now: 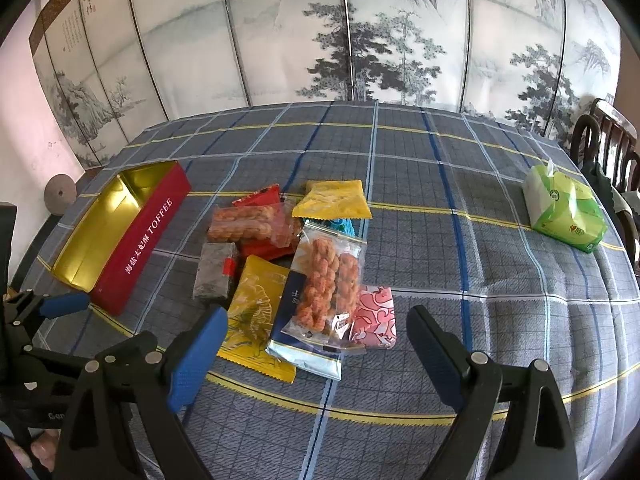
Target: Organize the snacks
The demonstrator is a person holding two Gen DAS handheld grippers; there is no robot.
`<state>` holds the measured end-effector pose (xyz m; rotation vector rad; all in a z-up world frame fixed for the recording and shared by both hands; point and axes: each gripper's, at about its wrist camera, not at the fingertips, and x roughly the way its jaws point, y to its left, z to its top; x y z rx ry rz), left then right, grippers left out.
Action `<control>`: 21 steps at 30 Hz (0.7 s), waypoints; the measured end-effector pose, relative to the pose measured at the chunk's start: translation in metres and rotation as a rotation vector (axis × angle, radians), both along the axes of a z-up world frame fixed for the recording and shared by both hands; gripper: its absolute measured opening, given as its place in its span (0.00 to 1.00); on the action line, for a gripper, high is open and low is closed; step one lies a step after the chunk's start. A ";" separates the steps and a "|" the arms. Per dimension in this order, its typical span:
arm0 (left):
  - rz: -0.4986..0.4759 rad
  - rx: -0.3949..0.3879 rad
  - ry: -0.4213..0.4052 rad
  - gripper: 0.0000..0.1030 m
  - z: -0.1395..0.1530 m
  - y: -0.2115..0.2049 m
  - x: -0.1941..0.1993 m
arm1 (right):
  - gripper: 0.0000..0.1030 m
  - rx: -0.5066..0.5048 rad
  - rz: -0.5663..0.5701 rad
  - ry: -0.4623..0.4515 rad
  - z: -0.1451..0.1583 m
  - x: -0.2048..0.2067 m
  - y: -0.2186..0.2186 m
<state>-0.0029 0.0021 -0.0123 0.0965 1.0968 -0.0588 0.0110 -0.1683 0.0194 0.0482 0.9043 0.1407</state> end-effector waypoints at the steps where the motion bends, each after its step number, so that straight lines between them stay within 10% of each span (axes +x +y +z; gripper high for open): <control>1: 0.001 0.000 0.001 0.97 0.000 0.000 0.000 | 0.90 0.001 -0.001 0.000 0.001 0.000 0.000; 21: 0.012 0.006 0.002 0.97 0.001 0.004 0.001 | 0.90 -0.004 0.006 -0.008 0.004 -0.001 0.006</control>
